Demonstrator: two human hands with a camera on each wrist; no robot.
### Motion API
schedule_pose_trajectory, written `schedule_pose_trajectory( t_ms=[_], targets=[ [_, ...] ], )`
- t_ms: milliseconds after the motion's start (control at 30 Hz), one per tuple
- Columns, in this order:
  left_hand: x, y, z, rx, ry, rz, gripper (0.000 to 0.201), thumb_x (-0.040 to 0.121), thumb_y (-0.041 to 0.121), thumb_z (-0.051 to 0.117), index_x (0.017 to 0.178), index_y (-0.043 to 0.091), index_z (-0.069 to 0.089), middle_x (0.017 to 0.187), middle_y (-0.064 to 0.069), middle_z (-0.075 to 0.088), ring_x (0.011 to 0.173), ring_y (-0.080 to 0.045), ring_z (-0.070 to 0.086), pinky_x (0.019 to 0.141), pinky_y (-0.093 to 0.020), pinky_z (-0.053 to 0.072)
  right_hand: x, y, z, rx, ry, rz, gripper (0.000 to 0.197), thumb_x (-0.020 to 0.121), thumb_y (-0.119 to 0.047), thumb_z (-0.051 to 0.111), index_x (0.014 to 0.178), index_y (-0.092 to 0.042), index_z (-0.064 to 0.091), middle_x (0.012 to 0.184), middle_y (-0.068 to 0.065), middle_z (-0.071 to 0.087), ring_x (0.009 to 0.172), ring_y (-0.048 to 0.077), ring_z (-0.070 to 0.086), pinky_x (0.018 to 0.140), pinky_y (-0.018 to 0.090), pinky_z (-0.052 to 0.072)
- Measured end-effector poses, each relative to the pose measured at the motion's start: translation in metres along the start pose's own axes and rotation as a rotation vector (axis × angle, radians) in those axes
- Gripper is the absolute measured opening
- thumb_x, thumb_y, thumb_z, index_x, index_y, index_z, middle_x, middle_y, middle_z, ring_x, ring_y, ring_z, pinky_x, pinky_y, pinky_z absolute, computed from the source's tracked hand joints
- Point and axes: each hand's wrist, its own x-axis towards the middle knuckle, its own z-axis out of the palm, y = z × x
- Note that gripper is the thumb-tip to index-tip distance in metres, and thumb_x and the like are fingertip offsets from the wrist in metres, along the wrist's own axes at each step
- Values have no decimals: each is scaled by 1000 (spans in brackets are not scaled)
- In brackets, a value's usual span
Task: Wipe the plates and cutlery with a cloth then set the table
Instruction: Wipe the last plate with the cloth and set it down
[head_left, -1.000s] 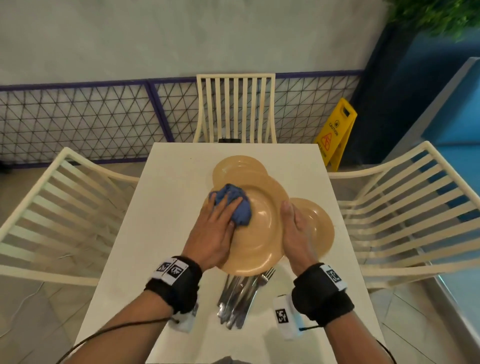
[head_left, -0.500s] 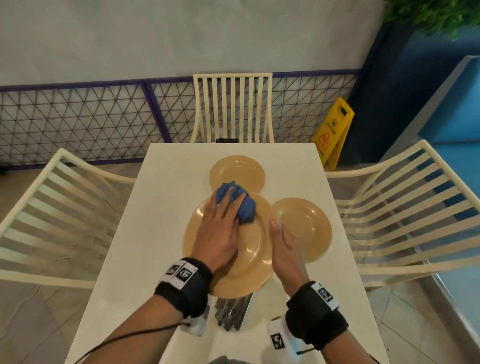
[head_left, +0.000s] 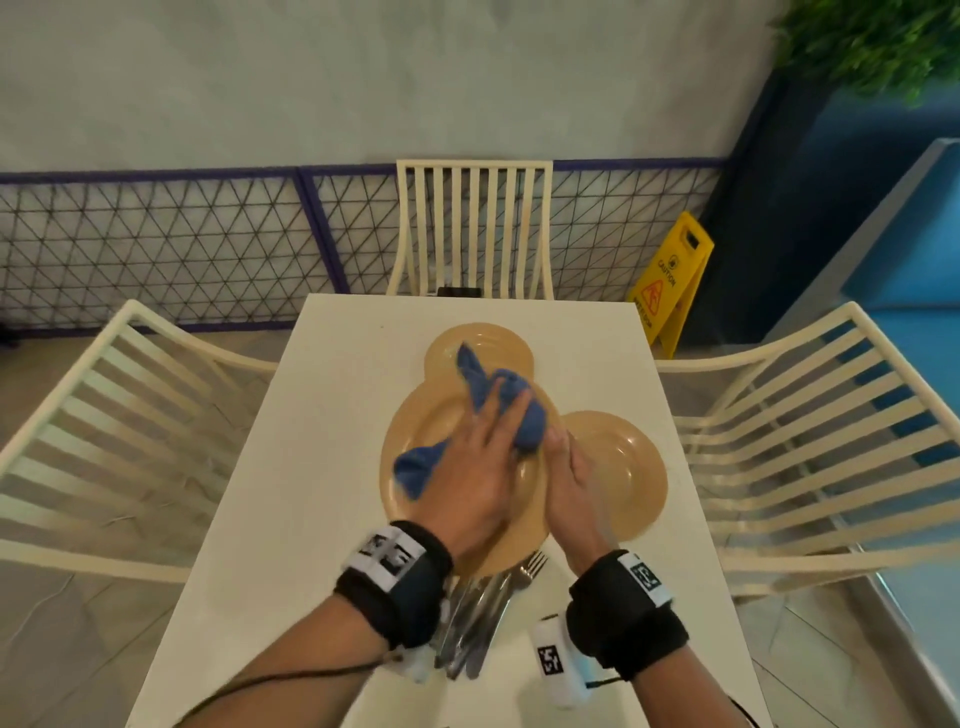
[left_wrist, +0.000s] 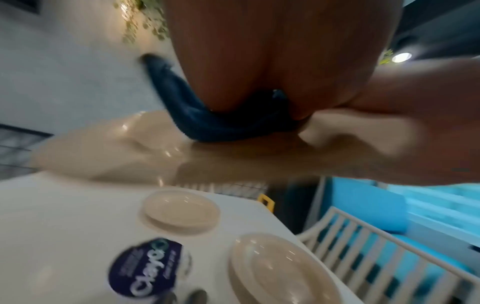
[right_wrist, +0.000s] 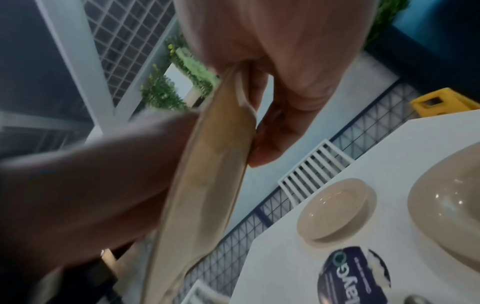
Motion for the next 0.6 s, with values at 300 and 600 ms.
schedule_pose_trajectory(
  t_ms=[300,600],
  targets=[
    [-36,-69,3,393,-130,13,63,104,32,28,159,31,0,167,5,-5,155,-28,-3,121,-55,22,-4,12,-33,56,-21,116,38,103,-51,37,100,-30,69,100,12,72,99,34,68,94,59,52],
    [-52,-8,29,340,-174,131,62,102,38,28,159,31,4,169,4,3,156,-27,4,124,-52,8,22,14,-31,43,93,100,43,101,-55,39,109,-23,68,103,1,74,100,15,69,97,54,52]
  ],
)
